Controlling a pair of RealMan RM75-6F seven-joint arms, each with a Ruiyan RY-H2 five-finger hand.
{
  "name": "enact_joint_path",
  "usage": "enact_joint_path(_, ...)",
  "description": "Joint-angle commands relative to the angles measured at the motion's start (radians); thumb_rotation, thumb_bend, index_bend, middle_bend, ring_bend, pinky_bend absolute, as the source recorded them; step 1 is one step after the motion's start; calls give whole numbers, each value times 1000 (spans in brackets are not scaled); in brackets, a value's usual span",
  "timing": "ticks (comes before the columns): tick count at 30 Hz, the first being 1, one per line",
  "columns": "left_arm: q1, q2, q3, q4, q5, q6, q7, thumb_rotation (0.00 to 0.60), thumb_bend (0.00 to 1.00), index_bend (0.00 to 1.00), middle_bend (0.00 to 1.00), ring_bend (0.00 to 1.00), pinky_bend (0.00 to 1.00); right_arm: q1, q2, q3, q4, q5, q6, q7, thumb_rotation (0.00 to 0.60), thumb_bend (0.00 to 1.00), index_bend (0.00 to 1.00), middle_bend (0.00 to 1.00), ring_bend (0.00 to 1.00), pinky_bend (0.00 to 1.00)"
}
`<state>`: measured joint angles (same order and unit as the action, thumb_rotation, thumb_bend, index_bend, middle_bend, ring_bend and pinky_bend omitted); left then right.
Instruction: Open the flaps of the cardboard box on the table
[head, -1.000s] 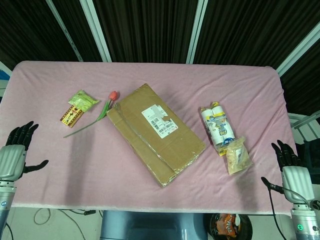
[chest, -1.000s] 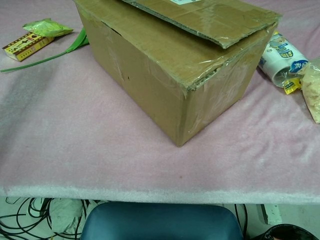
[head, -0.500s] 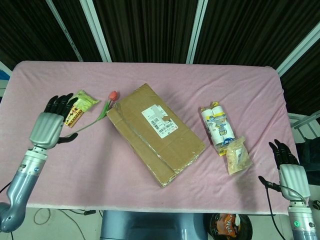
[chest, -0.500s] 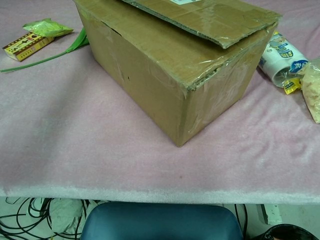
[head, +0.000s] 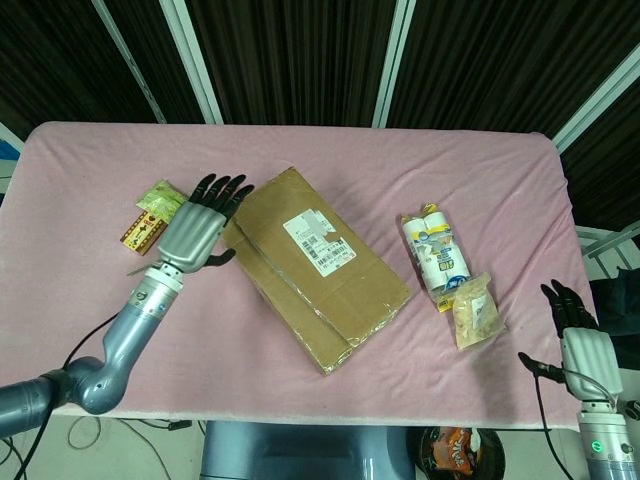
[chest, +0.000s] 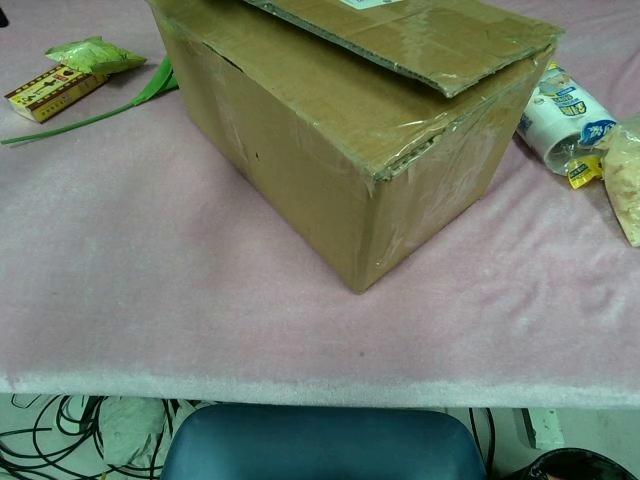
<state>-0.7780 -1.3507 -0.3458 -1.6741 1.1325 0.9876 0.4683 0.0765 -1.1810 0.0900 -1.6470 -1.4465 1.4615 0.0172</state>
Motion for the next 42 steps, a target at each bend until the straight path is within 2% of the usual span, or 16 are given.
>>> enact_joint_path(1, -35, -33, 2, 29, -20, -9, 21, 600, 182, 0, 0, 0, 0, -1, 5, 0, -3, 3, -3, 8, 600, 225, 0, 0, 0, 220)
enact_joint_path(7, -78, -65, 13, 58, -25, -11, 36, 600, 191, 0, 0, 0, 0, -1, 10, -1, -6, 4, -6, 20, 600, 225, 0, 0, 0, 220)
enact_joint_path(11, -100, -86, 13, 82, -10, 7, 38, 600, 285, 0, 0, 0, 0, -1, 13, -1, -10, 6, -8, 22, 600, 225, 0, 0, 0, 220)
enact_joint_path(17, -138, -116, 31, 179, 141, 83, 52, 600, 326, 0, 0, 0, 0, 0, 16, -3, -15, 10, -15, 28, 600, 225, 0, 0, 0, 220)
enact_joint_path(20, -157, -130, 26, 226, 175, 94, 31, 600, 326, 0, 0, 0, 0, 0, 17, -2, -17, 13, -18, 31, 600, 225, 0, 0, 0, 220)
enact_joint_path(34, -355, -239, -76, 523, 96, -31, 18, 600, 326, 0, 0, 0, 0, 3, 24, -2, -31, 34, -40, 53, 600, 225, 0, 0, 0, 220)
enact_joint_path(42, -505, -358, -127, 768, 56, -76, -7, 600, 325, 0, 0, 0, 0, 7, 32, -5, -44, 52, -67, 67, 600, 225, 0, 0, 0, 220)
